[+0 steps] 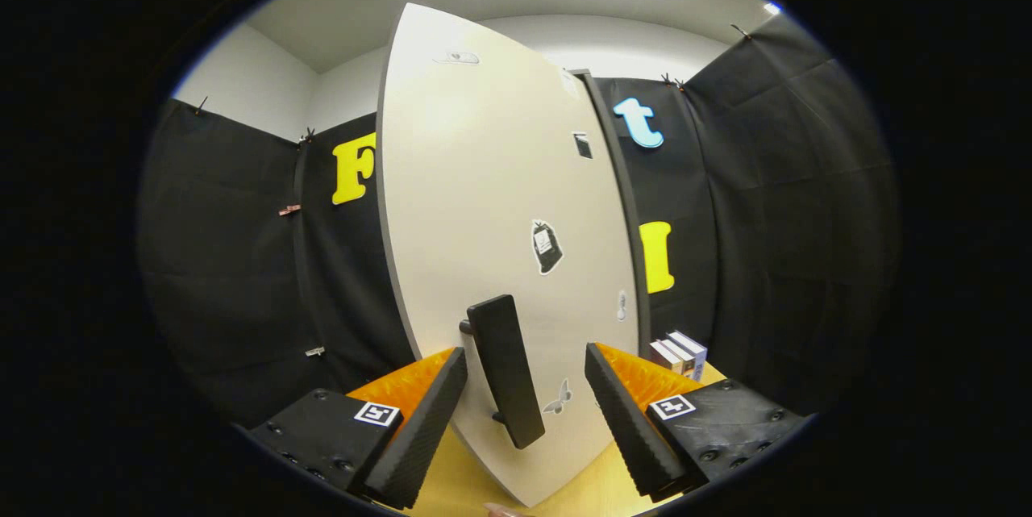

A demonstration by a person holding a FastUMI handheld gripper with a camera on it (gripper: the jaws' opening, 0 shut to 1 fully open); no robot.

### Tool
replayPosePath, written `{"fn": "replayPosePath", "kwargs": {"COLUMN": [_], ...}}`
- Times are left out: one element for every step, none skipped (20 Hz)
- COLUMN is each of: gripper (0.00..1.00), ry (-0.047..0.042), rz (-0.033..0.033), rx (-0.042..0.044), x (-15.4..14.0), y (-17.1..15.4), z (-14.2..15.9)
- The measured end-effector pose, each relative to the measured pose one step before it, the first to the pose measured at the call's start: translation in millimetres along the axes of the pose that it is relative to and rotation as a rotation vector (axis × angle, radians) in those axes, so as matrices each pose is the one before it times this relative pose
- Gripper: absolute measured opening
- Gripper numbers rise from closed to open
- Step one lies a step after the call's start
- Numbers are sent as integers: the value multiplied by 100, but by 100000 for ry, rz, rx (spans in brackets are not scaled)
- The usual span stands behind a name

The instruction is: Open the shoe cabinet door, grab the shoes and put them into the shoe cabinet, then close the shoe cabinet door.

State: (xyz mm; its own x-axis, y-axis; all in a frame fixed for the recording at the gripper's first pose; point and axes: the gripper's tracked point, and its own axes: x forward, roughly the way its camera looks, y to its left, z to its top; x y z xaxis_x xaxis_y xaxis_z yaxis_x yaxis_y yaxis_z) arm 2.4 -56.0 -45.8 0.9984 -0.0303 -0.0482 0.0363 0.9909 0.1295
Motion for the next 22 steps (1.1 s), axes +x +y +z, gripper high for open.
{"fn": "replayPosePath", "kwargs": {"gripper": [97, 97, 97, 98, 98, 98, 98, 98, 98, 98, 98, 98, 98, 98, 98, 98, 98, 98, 98, 98, 98, 98], "ry": [-20, 102, 142, -12, -411, -582, -298, -445, -413, -146, -73, 3, 153, 345, 427, 175, 123, 263, 400, 603, 676, 620], "rz": [1234, 721, 718, 308, 507, 402, 303, 191, 181, 86, 243, 259, 338, 436, 359, 489, 330, 489, 212, 128, 260, 264], "rx": [-667, -893, -754, -425, -252, -136, -101, -166, -190, -60, 22, -96, -248, -370, -358, -249, -284, -413, -570, -400, -106, -100], "x": [911, 889, 789, 629, 469, 383, 240, 279, 159, 185, 192, 144, 194, 180, 92, 30, 15, 44, 25, 253, 26, 2], "y": [1040, 890, 776, 625, 664, 538, 456, 336, 339, 292, 275, 332, 241, 263, 146, 249, 113, 197, 122, 215, 108, 98], "z": [-193, -213, -159, -105, 60, 55, -55, -26, -12, -73, 0, -157, -129, -172, -103, -76, -95, -191, -112, -347, -165, -118]}}
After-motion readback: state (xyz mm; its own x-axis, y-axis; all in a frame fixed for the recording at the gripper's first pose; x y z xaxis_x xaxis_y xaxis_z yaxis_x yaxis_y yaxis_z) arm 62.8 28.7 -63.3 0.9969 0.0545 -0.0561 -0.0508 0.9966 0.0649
